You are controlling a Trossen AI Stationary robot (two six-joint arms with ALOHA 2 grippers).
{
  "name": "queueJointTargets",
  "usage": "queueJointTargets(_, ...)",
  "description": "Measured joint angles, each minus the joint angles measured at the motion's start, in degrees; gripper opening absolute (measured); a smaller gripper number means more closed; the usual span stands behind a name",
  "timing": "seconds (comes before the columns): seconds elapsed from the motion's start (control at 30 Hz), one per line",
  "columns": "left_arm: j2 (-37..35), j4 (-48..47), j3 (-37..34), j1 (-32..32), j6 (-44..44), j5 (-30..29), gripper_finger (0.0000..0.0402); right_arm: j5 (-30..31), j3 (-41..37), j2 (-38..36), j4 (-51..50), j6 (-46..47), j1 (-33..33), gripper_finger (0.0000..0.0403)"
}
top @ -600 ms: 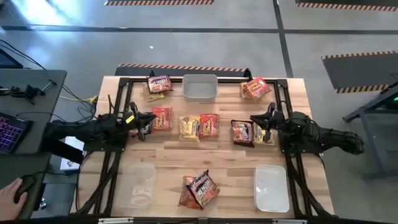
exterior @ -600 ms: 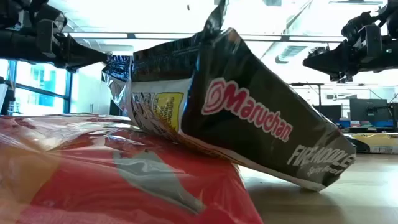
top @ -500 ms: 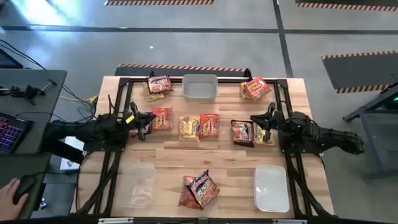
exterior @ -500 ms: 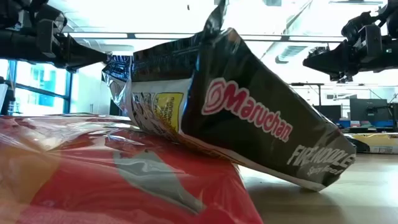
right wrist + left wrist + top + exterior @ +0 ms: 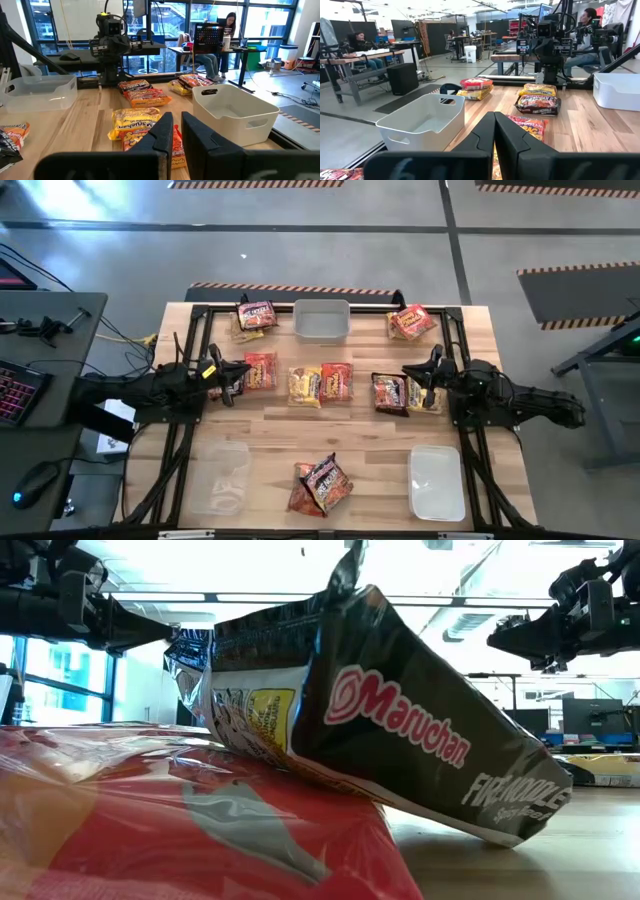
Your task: Sort Maruchan noodles
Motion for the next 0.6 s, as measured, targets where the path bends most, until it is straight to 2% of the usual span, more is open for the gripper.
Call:
queueJointTargets(0.3, -0.02, 0.02, 0.02, 0.02, 0.11, 0.00, 0.0003, 0.00, 0.00, 0.02, 0.00, 0.00, 0.00, 0.0023)
queueJointTargets(0.47, -0.02, 1.13, 0.02, 0.02, 12.17, -1.24, 0.0003, 0.01, 0.00, 0.01, 0.00, 0.00, 0.01, 0.0023)
queueJointTargets(0.6, -0.02, 1.03, 0.02, 0.02, 13.09, -0.92, 0.0003, 0.02, -0.02, 0.02, 0.00, 0.00, 0.00, 0.0023)
